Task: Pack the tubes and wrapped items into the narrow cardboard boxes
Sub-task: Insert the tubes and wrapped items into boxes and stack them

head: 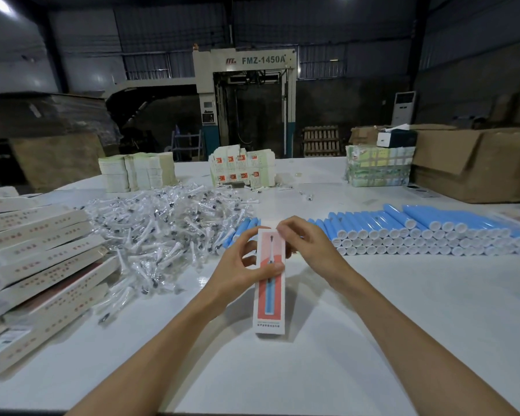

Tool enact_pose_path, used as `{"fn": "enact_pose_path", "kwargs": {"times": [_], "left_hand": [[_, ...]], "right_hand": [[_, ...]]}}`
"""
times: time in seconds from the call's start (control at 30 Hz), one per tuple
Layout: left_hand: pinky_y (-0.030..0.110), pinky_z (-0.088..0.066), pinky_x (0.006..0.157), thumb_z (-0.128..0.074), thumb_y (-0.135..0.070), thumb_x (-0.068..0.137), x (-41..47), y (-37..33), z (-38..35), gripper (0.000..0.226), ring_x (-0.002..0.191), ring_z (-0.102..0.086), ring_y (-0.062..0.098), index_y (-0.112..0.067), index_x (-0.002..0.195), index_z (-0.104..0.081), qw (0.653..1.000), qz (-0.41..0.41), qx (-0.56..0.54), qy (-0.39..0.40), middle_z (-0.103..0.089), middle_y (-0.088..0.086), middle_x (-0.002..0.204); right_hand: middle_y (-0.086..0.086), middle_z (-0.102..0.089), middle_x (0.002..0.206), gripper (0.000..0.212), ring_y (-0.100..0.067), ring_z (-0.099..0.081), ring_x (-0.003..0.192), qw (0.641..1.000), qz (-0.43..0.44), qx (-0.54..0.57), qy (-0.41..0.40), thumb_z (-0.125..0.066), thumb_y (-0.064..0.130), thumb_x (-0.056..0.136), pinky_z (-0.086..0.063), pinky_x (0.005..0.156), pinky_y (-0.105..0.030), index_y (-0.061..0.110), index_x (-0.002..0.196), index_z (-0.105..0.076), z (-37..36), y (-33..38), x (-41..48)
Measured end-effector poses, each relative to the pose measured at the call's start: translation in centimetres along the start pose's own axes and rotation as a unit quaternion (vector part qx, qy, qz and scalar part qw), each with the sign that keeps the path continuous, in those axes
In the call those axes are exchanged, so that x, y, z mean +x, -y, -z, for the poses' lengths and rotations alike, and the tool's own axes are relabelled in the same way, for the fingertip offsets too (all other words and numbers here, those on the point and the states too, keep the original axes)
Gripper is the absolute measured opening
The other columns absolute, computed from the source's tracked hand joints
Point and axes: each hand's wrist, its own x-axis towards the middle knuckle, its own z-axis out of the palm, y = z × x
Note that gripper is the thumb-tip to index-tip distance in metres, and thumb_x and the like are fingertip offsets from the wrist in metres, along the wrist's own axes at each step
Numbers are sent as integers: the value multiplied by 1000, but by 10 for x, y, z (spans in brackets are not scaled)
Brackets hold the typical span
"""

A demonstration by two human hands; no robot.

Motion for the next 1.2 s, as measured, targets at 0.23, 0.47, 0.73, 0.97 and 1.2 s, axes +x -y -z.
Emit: {"fn": "enact_pose_path", "kwargs": {"times": [0.23, 0.47, 0.73, 0.97, 1.2], "left_hand": [[37, -62, 99, -96, -55, 68, 0, 0, -5, 86, 114, -75, 18, -48, 143, -54, 999, 22, -5, 34, -76, -8, 126], [30, -63, 95, -95, -54, 72, -1, 1, -2, 78, 111, -76, 16, -53, 138, -55, 999, 17, 4, 45, -77, -11, 120], [31, -63, 91, -95, -55, 73, -1, 2, 0, 78, 111, -76, 18, -54, 139, -53, 999, 21, 1, 43, -77, -9, 119], [36, -60, 99, -92, -56, 77, -2, -2, -5, 81, 116, -73, 11, -59, 143, -46, 999, 18, 17, 46, -77, -14, 119], [39, -63, 95, -92, -42, 82, -3, -2, -8, 94, 108, -76, 22, -50, 150, -28, 999, 2, -3, 50, -80, 2, 115]], "right_hand": [[-8, -72, 76, 25, -17, -63, 64, 996, -7, 10, -87, -64, 19, 104, -52, 63, -28, 23, 129, -60, 16, -1, 4], [-15, -73, 81, 20, -20, -55, 60, 998, 39, -26, -43, -64, 8, 103, -49, 60, -26, 20, 108, -79, 15, 5, 0], [2, -78, 111, 30, -26, -74, 93, 999, 34, -19, -6, -58, 16, 107, -62, 81, -31, 33, 111, -82, 11, 16, -6], [-8, -80, 110, 29, -26, -76, 101, 989, -78, 116, -54, -66, 37, 102, -62, 83, -30, 14, 105, -83, 3, 18, -1], [-13, -79, 101, 18, -23, -76, 94, 972, -128, 194, -34, -77, 23, 93, -58, 77, -25, 9, 101, -83, 8, 16, 2]]}}
